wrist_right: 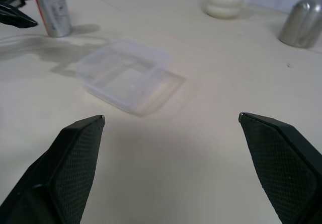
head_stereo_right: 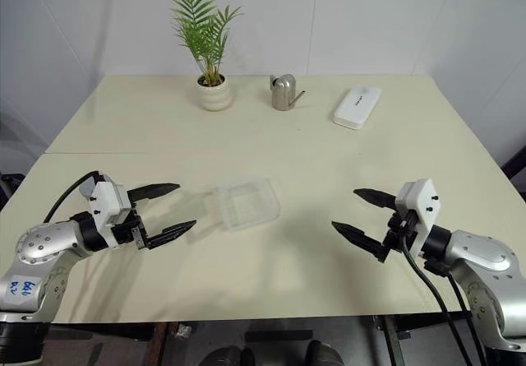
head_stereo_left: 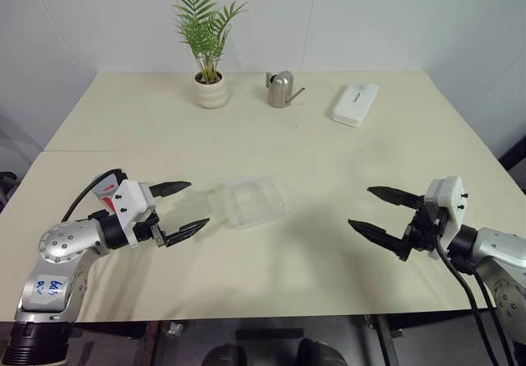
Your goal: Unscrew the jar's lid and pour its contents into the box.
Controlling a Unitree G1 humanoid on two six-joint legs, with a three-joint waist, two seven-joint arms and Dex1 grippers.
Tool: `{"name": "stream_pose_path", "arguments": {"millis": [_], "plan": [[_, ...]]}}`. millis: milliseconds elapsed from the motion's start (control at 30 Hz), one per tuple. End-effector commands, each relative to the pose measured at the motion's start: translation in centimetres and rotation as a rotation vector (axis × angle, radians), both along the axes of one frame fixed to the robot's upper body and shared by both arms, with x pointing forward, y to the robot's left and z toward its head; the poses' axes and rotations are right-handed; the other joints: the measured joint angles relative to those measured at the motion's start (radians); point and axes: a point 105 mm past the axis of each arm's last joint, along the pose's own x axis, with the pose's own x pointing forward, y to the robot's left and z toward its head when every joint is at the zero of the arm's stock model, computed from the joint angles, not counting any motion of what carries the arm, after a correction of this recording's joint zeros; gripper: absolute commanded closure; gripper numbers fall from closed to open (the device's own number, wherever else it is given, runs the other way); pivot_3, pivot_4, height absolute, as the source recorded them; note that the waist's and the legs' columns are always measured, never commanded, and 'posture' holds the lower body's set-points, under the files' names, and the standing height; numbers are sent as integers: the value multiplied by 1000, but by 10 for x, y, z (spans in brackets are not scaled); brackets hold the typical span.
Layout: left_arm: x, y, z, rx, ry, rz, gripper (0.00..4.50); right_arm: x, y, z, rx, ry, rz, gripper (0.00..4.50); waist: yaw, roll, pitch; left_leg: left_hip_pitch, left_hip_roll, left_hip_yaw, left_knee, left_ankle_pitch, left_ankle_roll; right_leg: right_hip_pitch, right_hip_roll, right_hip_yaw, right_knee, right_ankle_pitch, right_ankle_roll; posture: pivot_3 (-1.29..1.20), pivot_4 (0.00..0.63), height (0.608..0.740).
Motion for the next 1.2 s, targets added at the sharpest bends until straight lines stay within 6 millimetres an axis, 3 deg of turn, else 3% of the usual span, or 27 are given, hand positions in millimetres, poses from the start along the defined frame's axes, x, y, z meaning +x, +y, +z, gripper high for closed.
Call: {"name": "stream_pose_path", "arguments": {"millis": [33, 200, 267, 400, 500, 667, 800, 1000, 1200], "plan": [[-6, 3, 17, 31, -75, 5, 19, 5, 7, 9, 12, -58, 47, 0, -1, 0, 0, 0, 0, 0, 0, 0, 0, 0, 0, 0, 0, 0, 0, 0, 150, 740], [-16, 16, 12, -10, -76, 128, 19, 24, 9, 23, 42, -103, 72, 0, -8, 0, 0, 0, 0, 0, 1, -1, 0, 0, 0, 0, 0, 0, 0, 0, 150, 740], [-26, 24, 3, -47, -59, 200, 19, 26, 21, 29, 56, -110, 141, 0, -13, 0, 0, 0, 1, 0, 1, -1, 0, 0, 0, 0, -1, 0, 0, 0, 150, 740], [-52, 45, -17, -62, -102, 452, 19, 25, 60, 48, 83, -124, 341, 0, -32, 0, 0, 0, 2, 2, 1, -2, 0, 0, 0, 0, -1, 0, 0, 0, 150, 740], [-63, 54, -24, -146, -133, 646, 19, 28, 73, 60, 127, -94, 412, 0, -24, -1, 0, 0, 2, 1, 2, -3, 1, 1, 0, 0, -1, 0, 0, 0, 150, 740], [-72, 75, -39, -197, -195, 1012, 19, 33, 88, 59, 103, -79, 497, 0, 2, -3, -1, -1, 1, -2, 6, -8, -2, 2, -2, -1, -2, 0, 0, 0, 150, 740], [-66, 93, -38, -222, -247, 1205, 19, 34, 95, 60, 68, -85, 538, 0, 5, -3, -1, -1, 1, -2, 6, -8, -3, 1, -2, -1, 0, 0, 0, 0, 150, 740], [-34, 90, -36, -208, -271, 1175, 19, 32, 104, 55, 23, -76, 585, 0, 2, -3, -1, -2, 2, -1, 6, -7, 1, 1, -1, -2, -1, 0, 0, 0, 150, 740], [-17, 94, -34, -257, -279, 1191, 19, 28, 110, 54, 26, -76, 600, 0, 0, -3, -1, -2, 2, -1, 6, -8, 2, 1, 0, -3, -1, 0, 0, 0, 150, 740]]}}
